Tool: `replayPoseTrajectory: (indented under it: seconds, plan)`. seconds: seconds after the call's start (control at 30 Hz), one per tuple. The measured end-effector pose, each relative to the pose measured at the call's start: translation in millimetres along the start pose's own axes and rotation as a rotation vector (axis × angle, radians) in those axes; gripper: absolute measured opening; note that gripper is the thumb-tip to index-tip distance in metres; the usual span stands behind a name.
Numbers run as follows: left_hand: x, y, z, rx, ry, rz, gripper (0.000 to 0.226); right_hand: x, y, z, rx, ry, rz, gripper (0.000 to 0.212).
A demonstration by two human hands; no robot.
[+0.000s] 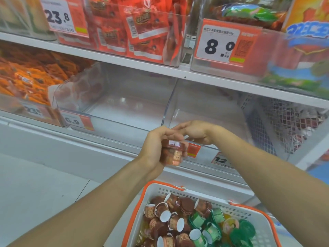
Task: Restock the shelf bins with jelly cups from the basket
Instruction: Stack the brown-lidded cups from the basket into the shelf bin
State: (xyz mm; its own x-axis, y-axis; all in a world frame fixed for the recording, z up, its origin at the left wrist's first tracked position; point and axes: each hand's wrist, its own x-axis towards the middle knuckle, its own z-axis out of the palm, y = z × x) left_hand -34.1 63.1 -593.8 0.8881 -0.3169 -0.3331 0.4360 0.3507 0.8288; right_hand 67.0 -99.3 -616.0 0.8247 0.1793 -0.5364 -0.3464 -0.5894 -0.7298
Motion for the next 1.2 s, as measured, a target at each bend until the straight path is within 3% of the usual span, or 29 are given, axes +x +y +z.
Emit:
replayPoseTrajectory:
  seconds: [0.1,0.17,0.23,0.3,0.37,0.43,0.53,0.6,0.7,0.8,0.93,1.03,1.2]
  plan:
    - [-0.7,4.8,-1.0,-0.141,-0.022,0.017,0.027,-18.5,-4.1,-9.4,-0.226,0.292,-0.191,0.021]
    - [1.1,7.0,0.9,-0.155,-0.007,0.043,0.02,-44.0,-10.5,-9.8,-0.135,0.451,-0.382,0.025]
    - [3.1,7.1,6.9,-0.079,0.054,0.123,0.013,-76.0,-17.3,-5.2,0.023,0.336,-0.474,0.033]
    - [5.4,2.6,10.6,0.096,0.145,0.262,0.023,-101.7,-20.2,1.3,-0.009,0.137,-0.456,0.036]
    - [7.1,-4.9,9.3,0.44,0.202,0.491,0.039,-110.0,-16.9,2.2,0.024,-0.02,-0.371,0.035]
    - [8.1,-11.6,8.0,0.79,0.209,0.708,0.048,-107.5,-13.0,-0.8,0.221,-0.107,-0.26,0.04]
    - [11.4,-12.9,10.1,0.946,0.177,0.881,0.058,-97.0,-4.4,-8.4,0.426,-0.116,-0.212,0.042]
    - [15.2,-9.7,10.4,0.973,0.15,0.9,0.066,-89.8,-0.9,-12.5,0.509,-0.084,-0.211,0.038]
    - [23.5,-9.6,1.5,1.241,0.322,0.95,0.06,-75.1,-2.1,-24.6,0.636,0.054,-0.201,0.02]
    - [29.2,-11.6,-7.9,1.556,0.5,0.852,0.041,-47.1,-6.5,-37.0,0.733,0.258,-0.136,0.017]
    - [31.0,-16.2,-17.8,1.706,0.437,0.545,0.044,5.0,-1.4,-38.5,0.687,0.363,0.012,0.028]
    - [30.7,-20.5,-19.4,1.766,0.415,0.494,0.046,34.8,8.6,-31.9,0.527,0.401,0.109,0.029]
    - [30.7,-20.1,-19.5,1.797,0.4,0.48,0.046,47.5,12.7,-19.6,0.428,0.404,0.099,0.027]
